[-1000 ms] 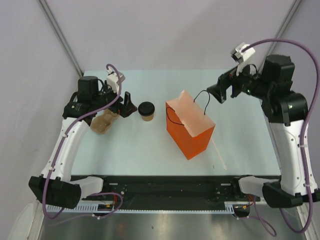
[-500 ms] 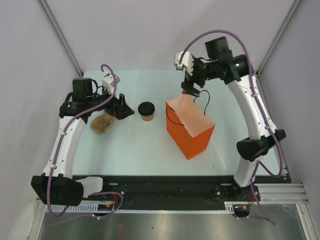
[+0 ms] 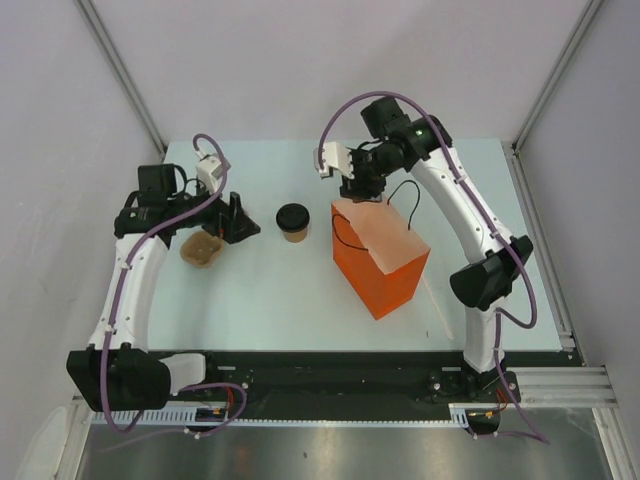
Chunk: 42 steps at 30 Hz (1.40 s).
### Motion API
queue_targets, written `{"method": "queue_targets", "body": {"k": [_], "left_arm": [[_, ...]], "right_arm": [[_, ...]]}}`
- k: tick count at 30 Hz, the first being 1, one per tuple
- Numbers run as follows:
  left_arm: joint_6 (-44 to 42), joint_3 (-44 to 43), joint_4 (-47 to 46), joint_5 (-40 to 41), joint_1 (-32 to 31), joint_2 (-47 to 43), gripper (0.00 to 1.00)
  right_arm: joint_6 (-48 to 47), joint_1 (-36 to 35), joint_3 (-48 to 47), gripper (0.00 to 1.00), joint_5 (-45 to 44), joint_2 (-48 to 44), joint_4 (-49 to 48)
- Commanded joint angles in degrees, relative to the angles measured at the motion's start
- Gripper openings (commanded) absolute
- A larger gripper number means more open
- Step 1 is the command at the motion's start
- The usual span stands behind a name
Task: Pack the takeout coffee
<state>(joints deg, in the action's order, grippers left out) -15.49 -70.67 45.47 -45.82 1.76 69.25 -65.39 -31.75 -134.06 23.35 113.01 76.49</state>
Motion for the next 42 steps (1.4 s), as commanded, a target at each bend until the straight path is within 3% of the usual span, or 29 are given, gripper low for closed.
{"method": "queue_targets", "body": {"k": [1, 3, 4, 7, 10, 26, 42], "left_arm": [[-1.04, 0.8, -1.62, -3.74, 2.98, -0.7, 0.99], [-1.21, 0.63, -1.18, -4.71, 4.56, -0.17, 1.0], [-1.39, 0.45, -0.65, -4.8, 5.0, 0.44, 0.99], [-1.48, 0.54, -0.56, -4.45, 7.11, 1.06, 1.0], [-1.74, 0.71, -0.73, -3.93, 8.78, 1.76, 0.99], [-1.83, 2.12, -2.23, -1.73, 11.6, 4.13, 0.99], [-2.36, 2.91, -2.49, -1.11, 11.6, 4.84, 1.0]], "right_arm": [[-2.47, -1.38, -0.32, 0.54, -2.52, 2.12, 6.39], [-2.12, -1.74, -1.29, 0.45, -2.96, 2.82, 8.32], [-1.85, -1.91, -1.64, 0.31, -3.14, 3.18, 8.85], [0.95, -2.09, -2.35, 0.08, -4.19, 3.79, 10.35], [4.82, -2.0, -0.86, 0.0, -5.33, 2.92, 10.44], [28.28, -1.91, -3.75, 0.0, -9.2, 3.09, 10.44], [41.29, 3.45, -5.25, 0.0, -11.4, 5.91, 10.43]]}}
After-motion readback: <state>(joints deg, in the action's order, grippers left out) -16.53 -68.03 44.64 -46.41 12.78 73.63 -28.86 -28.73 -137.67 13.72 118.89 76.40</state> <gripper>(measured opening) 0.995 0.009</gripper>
